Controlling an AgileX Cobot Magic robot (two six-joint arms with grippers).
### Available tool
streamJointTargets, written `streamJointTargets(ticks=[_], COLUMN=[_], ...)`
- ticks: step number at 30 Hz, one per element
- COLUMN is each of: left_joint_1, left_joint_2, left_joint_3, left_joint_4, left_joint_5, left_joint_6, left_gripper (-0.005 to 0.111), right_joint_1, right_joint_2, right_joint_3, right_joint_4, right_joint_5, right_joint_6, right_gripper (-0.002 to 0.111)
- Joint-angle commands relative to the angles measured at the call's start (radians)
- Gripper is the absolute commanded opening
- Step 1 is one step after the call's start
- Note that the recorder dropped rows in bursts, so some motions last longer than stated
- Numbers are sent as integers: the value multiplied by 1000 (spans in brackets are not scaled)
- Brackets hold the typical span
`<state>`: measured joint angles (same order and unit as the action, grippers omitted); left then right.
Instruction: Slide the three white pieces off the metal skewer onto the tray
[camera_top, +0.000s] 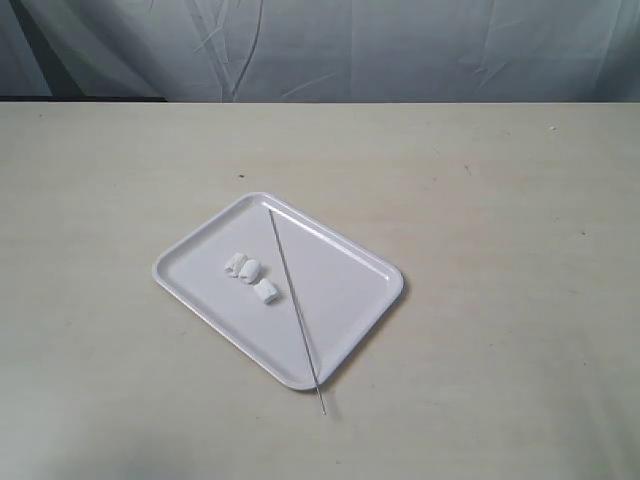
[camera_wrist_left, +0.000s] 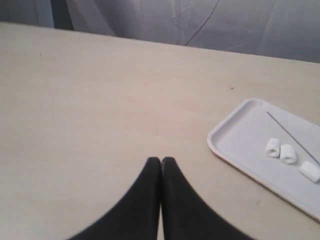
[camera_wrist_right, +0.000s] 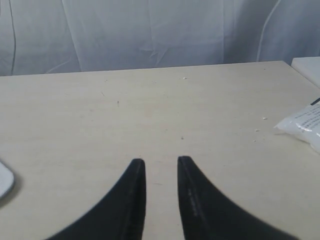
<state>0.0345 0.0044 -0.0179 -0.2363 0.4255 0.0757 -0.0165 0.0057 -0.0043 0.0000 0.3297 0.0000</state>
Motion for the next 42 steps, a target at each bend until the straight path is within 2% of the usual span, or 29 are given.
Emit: streamJointTargets(ticks=[1,15,20,42], left_joint_1=[4,4,4,4], left_joint_2=[-4,-4,-4,-4], left_joint_3=[14,18,18,18], left_joint_4=[-1,37,64,66], left_joint_5=[-3,-38,-79,-81], left_joint_6=[-39,-37,34,37], left_gripper=[0,0,0,0], right_joint_1=[-6,-6,-6,-6], right_joint_2=[-6,-6,-6,-6], right_joint_3=[4,4,4,4], right_joint_4=[-6,-6,-6,12], right_joint_5=[-2,-3,-3,-2], right_joint_6=[0,0,0,0], right_gripper=[23,23,23,23])
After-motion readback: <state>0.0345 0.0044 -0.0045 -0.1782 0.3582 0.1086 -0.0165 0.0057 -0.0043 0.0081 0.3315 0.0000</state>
